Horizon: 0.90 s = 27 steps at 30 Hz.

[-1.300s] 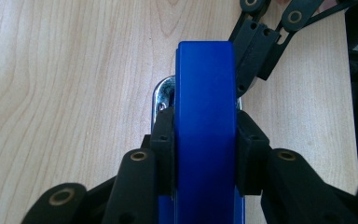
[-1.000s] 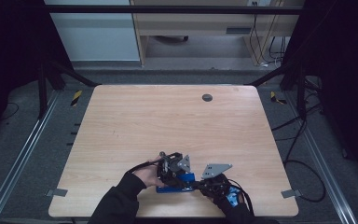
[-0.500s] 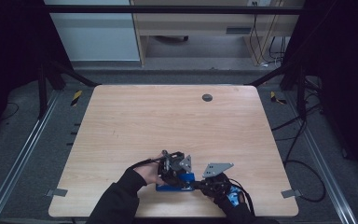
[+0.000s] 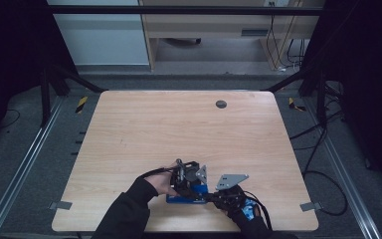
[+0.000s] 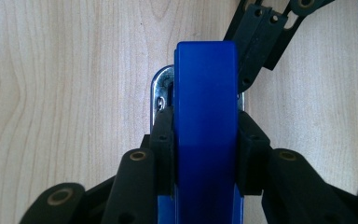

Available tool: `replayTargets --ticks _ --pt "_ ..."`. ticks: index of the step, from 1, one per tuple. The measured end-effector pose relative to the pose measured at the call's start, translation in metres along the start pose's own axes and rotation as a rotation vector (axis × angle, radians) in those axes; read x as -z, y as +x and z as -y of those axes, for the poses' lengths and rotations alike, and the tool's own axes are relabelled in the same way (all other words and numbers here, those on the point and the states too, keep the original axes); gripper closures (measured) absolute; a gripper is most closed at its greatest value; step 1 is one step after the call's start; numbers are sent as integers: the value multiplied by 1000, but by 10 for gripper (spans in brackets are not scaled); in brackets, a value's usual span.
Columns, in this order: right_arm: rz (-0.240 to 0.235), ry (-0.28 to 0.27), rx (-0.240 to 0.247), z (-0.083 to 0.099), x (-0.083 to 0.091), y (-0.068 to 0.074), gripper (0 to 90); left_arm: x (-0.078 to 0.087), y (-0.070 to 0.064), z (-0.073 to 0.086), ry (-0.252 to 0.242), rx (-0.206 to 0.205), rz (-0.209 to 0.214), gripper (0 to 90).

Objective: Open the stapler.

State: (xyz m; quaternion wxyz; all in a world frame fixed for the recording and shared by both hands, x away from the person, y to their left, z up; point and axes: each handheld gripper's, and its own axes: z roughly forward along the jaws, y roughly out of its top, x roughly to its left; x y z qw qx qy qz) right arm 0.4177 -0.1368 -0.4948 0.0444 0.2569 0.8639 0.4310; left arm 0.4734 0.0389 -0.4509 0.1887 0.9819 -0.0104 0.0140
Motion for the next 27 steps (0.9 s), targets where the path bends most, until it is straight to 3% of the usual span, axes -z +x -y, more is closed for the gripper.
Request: replayTargets --ticks 2,3,9,17,20,27 --pt "2 -1 2 0 0 0 900 1 0 0 2 -4 -4 655" --pt "3 -1 -3 0 0 0 900 2 -1 2 -38 11 -2 656" --pt "3 -12 -12 2 0 0 900 2 -3 11 -103 33 -7 657" --pt "3 -10 -12 1 0 0 900 1 -2 15 -132 41 -2 657" --pt "5 -2 -8 0 -1 1 900 0 -3 13 -120 37 -8 654" --pt "4 2 -3 -1 0 0 900 0 1 4 -30 7 9 646"
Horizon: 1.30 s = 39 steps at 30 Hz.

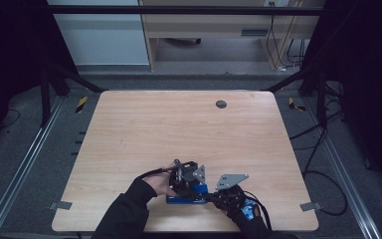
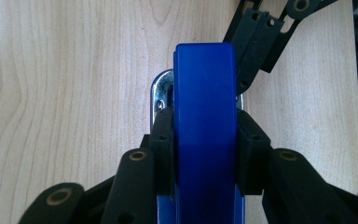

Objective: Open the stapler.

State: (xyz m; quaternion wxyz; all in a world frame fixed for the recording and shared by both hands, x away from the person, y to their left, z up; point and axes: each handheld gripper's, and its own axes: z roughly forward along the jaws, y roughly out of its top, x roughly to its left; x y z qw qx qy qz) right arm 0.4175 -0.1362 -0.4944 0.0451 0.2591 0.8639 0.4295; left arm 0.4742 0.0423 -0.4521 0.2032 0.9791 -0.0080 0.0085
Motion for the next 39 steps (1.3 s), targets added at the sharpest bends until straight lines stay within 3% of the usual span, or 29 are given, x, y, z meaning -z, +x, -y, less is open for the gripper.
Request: replayTargets --ticks 5,11,15,23,29,31,35,39 --pt "-8 -3 -2 0 -1 -1 900 0 0 -4 22 -12 -5 653" --pt "-19 -8 -25 1 -1 -2 900 2 -3 4 -50 -13 -25 657" --pt "-8 -5 -10 0 -1 0 900 1 -3 8 -81 2 -19 657" --pt "-16 -16 -11 1 -2 -1 900 2 -5 11 -108 7 -26 657" --pt "-14 -10 -15 1 -2 -1 900 1 -2 15 -133 26 -8 655" --pt "-9 -5 -1 -1 -2 0 900 0 -2 9 -89 7 -11 653" --pt "-17 -8 -10 0 -1 -2 900 0 -1 5 -48 -15 -8 644" --pt "-11 -8 0 0 -1 -1 900 -1 4 -1 -1 -1 10 610"
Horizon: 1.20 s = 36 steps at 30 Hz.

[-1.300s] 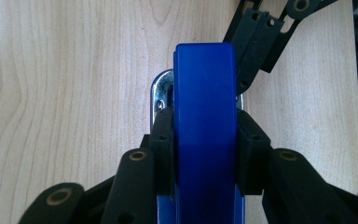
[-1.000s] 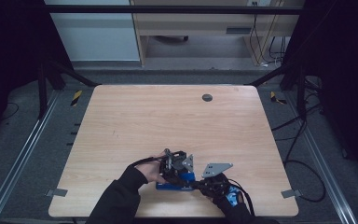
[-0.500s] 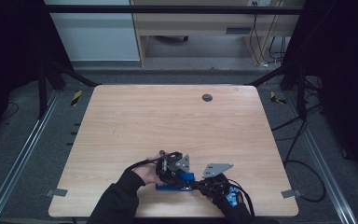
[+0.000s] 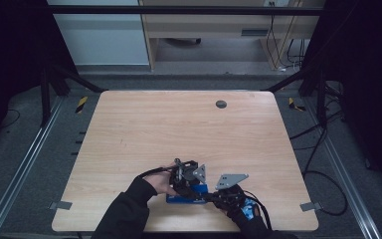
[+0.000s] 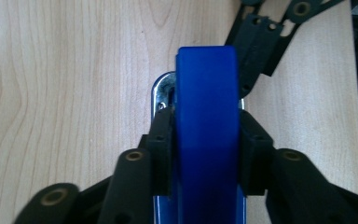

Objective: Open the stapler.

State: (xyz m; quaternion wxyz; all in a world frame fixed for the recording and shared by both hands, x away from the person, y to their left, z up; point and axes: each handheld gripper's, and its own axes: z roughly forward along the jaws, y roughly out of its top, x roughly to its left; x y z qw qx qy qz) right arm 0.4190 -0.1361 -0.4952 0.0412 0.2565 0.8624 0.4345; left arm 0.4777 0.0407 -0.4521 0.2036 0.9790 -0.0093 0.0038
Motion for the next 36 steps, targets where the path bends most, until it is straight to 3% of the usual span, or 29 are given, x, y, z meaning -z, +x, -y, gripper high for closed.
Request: replayTargets --ticks 3,7,10,13,19,27,30,33,36 --pt "10 7 2 0 1 1 900 0 0 -6 39 -22 -11 595" --pt "15 4 4 0 2 0 900 0 1 -12 85 -40 9 634" --pt "16 1 6 0 1 0 900 0 -1 -15 113 -33 4 643" --pt "19 5 1 0 2 1 900 1 -1 -14 95 -37 -13 654" --pt "14 1 -13 1 1 1 900 3 -5 -5 14 8 -18 657" --pt "15 -3 -10 1 1 1 900 2 -3 1 -25 24 -5 656" --pt "28 11 3 -1 1 2 900 1 -2 -2 1 7 -6 651" --pt "36 8 4 0 3 2 900 1 2 -5 28 24 18 635" --pt "32 7 8 0 2 2 900 1 5 -8 49 36 15 565"
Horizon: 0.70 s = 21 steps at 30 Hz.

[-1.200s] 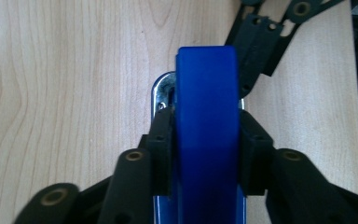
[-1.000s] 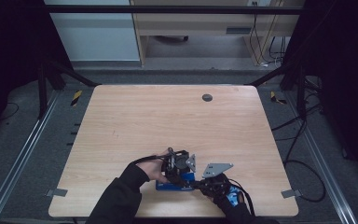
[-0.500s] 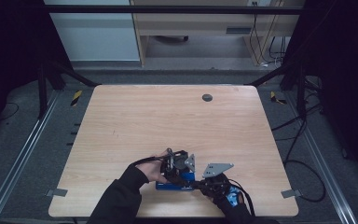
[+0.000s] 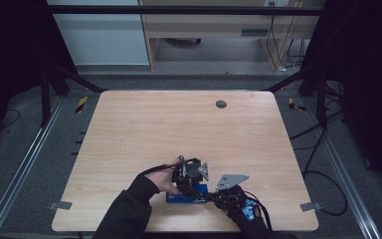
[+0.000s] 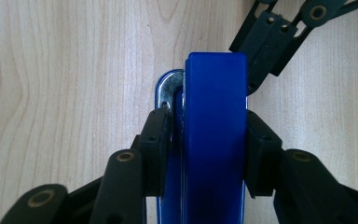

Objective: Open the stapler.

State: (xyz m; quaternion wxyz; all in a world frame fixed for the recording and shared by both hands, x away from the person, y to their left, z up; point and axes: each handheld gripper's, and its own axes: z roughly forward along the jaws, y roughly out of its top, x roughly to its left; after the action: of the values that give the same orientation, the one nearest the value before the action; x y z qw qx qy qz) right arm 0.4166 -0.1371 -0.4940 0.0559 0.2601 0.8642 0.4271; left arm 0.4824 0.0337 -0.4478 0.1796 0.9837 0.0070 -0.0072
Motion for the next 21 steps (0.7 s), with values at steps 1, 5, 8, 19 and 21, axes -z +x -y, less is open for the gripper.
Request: replayTargets --ticks 1,5,8,19,21 --pt "-1 -1 -1 0 0 0 900 0 0 -1 9 0 -2 561" --pt "-1 -2 0 0 0 0 900 1 -1 -7 48 -15 -9 574" --pt "2 -7 9 0 -1 0 900 3 -3 -11 67 -22 -2 602" --pt "-17 -25 -25 2 -3 0 900 6 -6 -12 83 -69 -24 658" --pt "-15 -22 -21 1 -3 0 900 6 -6 -10 64 -68 -23 659"
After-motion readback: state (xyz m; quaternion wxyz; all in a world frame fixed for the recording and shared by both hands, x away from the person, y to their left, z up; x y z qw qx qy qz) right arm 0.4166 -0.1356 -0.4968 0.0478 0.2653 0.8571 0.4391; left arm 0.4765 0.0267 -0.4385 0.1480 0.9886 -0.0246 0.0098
